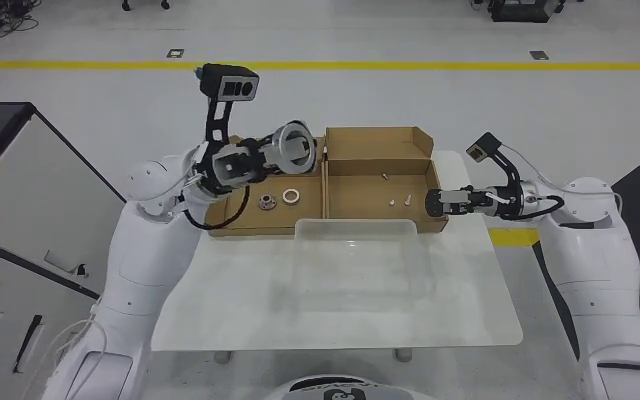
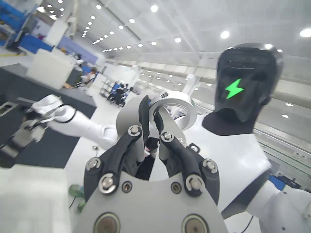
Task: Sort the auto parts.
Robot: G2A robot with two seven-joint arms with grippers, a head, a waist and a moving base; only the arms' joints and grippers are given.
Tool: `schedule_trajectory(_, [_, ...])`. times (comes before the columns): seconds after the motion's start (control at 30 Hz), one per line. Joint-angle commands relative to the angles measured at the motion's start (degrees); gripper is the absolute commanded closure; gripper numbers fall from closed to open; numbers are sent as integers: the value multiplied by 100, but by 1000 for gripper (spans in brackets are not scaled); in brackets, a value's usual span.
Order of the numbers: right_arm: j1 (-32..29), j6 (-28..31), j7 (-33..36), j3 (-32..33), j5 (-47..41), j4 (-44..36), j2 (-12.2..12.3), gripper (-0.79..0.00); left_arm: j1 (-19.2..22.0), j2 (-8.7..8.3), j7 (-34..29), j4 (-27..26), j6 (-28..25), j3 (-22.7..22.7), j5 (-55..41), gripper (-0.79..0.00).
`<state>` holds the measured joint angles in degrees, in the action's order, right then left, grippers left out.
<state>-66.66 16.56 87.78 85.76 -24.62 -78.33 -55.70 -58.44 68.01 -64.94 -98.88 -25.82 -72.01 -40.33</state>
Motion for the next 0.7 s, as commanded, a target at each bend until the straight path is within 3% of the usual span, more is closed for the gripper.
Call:
schedule_trajectory(0.0, [0, 0, 0, 0, -4, 0, 0, -785, -16, -48, -31, 9, 249, -97, 738, 0])
schedule_trajectory(0.13, [0, 0, 0, 0, -4, 0, 0, -785, -24, -136, -59, -10, 595, -248, 1909, 0])
schedule_trajectory(0.37, [0, 0, 0, 0, -4, 0, 0, -785, 6, -261, -97, -7, 737, -377, 3661, 0])
schedule_trajectory(0.67, [0, 0, 0, 0, -4, 0, 0, -785, 205, -380, -393, 143, 835, -141, 5630, 0])
